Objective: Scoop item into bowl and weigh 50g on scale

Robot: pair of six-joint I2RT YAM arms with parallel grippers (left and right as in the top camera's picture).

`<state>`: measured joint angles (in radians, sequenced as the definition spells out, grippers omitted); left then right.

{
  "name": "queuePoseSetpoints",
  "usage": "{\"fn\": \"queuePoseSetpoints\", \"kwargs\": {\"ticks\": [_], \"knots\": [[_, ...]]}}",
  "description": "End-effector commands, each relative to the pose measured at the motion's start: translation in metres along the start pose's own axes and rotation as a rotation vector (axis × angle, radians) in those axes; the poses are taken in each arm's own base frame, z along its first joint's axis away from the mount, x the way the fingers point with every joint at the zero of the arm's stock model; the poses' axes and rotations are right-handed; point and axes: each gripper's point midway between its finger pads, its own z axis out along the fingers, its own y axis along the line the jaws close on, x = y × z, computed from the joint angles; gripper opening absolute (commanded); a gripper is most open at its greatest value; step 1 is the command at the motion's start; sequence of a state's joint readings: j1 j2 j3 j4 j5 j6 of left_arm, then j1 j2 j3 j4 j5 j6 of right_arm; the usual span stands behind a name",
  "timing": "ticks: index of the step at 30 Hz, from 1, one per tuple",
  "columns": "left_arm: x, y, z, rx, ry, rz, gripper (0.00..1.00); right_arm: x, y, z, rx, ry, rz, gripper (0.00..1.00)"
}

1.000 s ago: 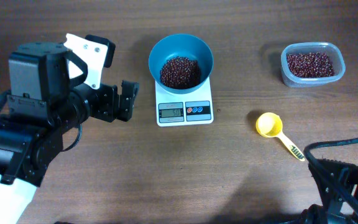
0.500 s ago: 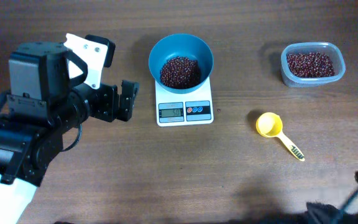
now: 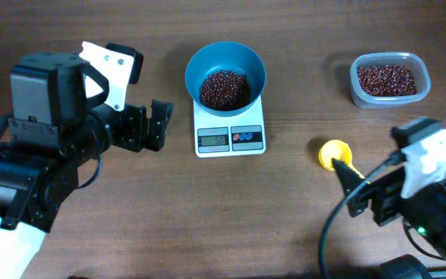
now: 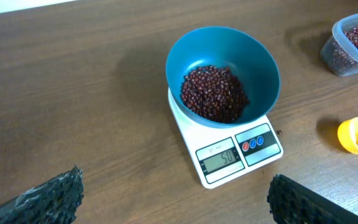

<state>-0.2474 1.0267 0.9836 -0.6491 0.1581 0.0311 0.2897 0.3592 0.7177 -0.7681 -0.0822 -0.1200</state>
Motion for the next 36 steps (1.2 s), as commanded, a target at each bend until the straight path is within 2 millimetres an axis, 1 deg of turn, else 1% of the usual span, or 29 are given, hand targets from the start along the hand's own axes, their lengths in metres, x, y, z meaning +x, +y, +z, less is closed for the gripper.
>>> {"fn": "queuePoseSetpoints", "kwargs": {"ticks": [1, 2, 4, 5, 6, 9, 11, 12, 13, 14, 15, 17, 18, 19, 21, 22, 23, 24, 26, 27, 28, 32, 35, 36], "knots": [[-0.003, -0.001, -0.001, 0.009, -0.007, 0.015, 0.99, 0.021, -0.007, 0.022, 0.047, 0.011, -0.016, 0.99], [-0.003, -0.001, -0.001, 0.009, -0.008, 0.015, 0.99, 0.029, -0.021, 0.025, 0.126, 0.030, -0.015, 0.98], [-0.003, -0.001, -0.001, 0.009, -0.007, 0.015, 0.99, 0.038, -0.041, 0.021, 0.250, 0.066, 0.029, 0.99], [-0.003, -0.001, -0.001, 0.009, -0.007, 0.015, 0.99, 0.042, -0.044, 0.020, 0.268, 0.081, 0.049, 0.99], [-0.003, -0.001, -0.001, 0.009, -0.008, 0.015, 0.99, 0.045, -0.043, 0.020, 0.266, 0.093, 0.056, 0.99], [-0.003, -0.001, -0.001, 0.009, -0.007, 0.015, 0.99, 0.044, -0.042, 0.020, 0.259, 0.089, 0.055, 0.99], [-0.003, -0.001, -0.001, 0.009, -0.007, 0.015, 0.99, 0.038, -0.041, 0.021, 0.249, 0.063, 0.057, 0.99], [-0.003, -0.001, -0.001, 0.009, -0.007, 0.015, 0.99, 0.034, -0.037, 0.022, 0.225, 0.050, 0.058, 0.99], [-0.003, -0.001, -0.001, 0.009, -0.007, 0.015, 0.99, 0.035, -0.035, 0.023, 0.215, 0.047, 0.058, 0.99], [-0.003, -0.001, -0.001, 0.009, -0.007, 0.015, 0.99, 0.040, -0.037, 0.025, 0.225, 0.062, 0.049, 0.99], [-0.003, -0.001, -0.001, 0.009, -0.007, 0.015, 0.99, 0.049, -0.044, 0.029, 0.256, 0.072, 0.059, 0.99], [-0.003, -0.001, -0.001, 0.009, -0.007, 0.015, 0.99, 0.067, -0.058, 0.041, 0.322, 0.028, 0.087, 0.99], [-0.003, -0.001, -0.001, 0.009, -0.007, 0.015, 0.99, 0.071, -0.061, 0.045, 0.335, 0.007, 0.090, 0.99], [-0.003, -0.001, -0.001, 0.009, -0.007, 0.015, 0.99, 0.085, -0.068, 0.054, 0.369, -0.029, 0.099, 0.99], [-0.003, -0.001, -0.001, 0.009, -0.007, 0.015, 0.99, 0.092, -0.091, 0.050, 0.486, -0.063, 0.096, 0.99], [-0.003, -0.001, -0.001, 0.009, -0.007, 0.015, 0.99, 0.094, -0.099, 0.049, 0.523, -0.073, 0.071, 0.99], [-0.003, -0.001, -0.001, 0.009, -0.007, 0.015, 0.99, 0.098, -0.103, 0.049, 0.541, -0.079, 0.063, 0.99], [-0.003, -0.001, -0.001, 0.009, -0.007, 0.015, 0.99, 0.112, -0.104, 0.056, 0.544, -0.066, 0.069, 0.99], [-0.003, -0.001, -0.001, 0.009, -0.007, 0.015, 0.99, 0.119, -0.104, 0.064, 0.545, -0.112, 0.064, 0.99], [-0.003, -0.001, -0.001, 0.009, -0.007, 0.015, 0.99, 0.121, -0.105, 0.064, 0.548, -0.107, 0.066, 0.99], [-0.003, -0.001, -0.001, 0.009, -0.007, 0.015, 0.99, 0.126, -0.105, 0.065, 0.550, -0.085, 0.068, 0.99], [-0.003, -0.001, -0.001, 0.009, -0.007, 0.015, 0.99, 0.123, -0.107, 0.063, 0.563, -0.091, 0.043, 0.99], [-0.003, -0.001, -0.001, 0.009, -0.007, 0.015, 0.99, 0.097, -0.108, 0.048, 0.588, -0.223, 0.032, 0.99], [-0.003, -0.001, -0.001, 0.009, -0.007, 0.015, 0.99, 0.096, -0.106, 0.049, 0.573, -0.227, 0.029, 0.99]]}}
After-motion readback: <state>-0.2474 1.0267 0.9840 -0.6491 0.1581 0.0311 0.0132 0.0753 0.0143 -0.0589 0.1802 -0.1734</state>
